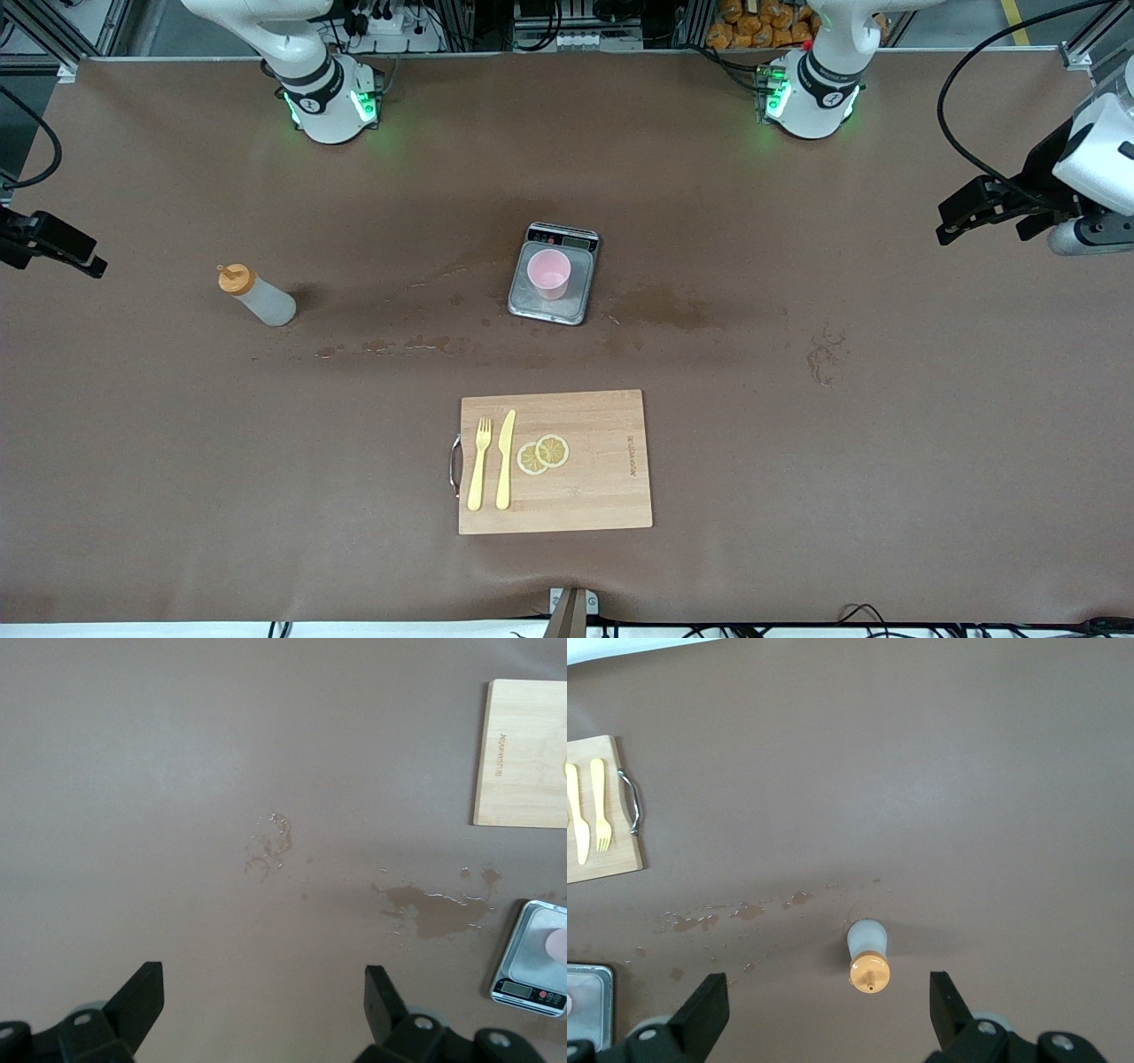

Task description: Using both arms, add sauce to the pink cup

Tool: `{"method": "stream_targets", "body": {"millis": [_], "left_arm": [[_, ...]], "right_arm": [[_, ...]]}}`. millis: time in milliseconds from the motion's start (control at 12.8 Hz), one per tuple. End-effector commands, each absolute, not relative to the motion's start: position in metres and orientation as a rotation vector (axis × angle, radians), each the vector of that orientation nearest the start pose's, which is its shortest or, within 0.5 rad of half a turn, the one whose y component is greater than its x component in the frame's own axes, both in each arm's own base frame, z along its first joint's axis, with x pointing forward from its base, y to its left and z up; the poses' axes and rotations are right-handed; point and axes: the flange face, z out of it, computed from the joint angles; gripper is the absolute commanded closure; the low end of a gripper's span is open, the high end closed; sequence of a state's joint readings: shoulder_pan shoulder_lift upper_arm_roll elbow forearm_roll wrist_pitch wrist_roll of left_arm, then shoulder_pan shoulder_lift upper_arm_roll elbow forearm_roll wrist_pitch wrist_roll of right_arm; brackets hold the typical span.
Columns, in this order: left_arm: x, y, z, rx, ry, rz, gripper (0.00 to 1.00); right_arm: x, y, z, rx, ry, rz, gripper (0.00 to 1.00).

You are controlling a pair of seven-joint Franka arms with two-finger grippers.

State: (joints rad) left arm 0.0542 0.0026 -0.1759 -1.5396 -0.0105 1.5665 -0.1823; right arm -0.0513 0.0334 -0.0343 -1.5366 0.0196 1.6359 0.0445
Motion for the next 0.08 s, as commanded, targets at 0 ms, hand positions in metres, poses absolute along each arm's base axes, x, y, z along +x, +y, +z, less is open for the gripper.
{"method": "stream_targets", "body": {"millis": [0], "left_arm": [[0.5502,-0.0665,0.6429,-3.134,-0.070,-0.040,0.00]], "right_arm": [[0.5677,-0.0384,0.6372,-3.129,0.180,-0.111,0.00]]}}
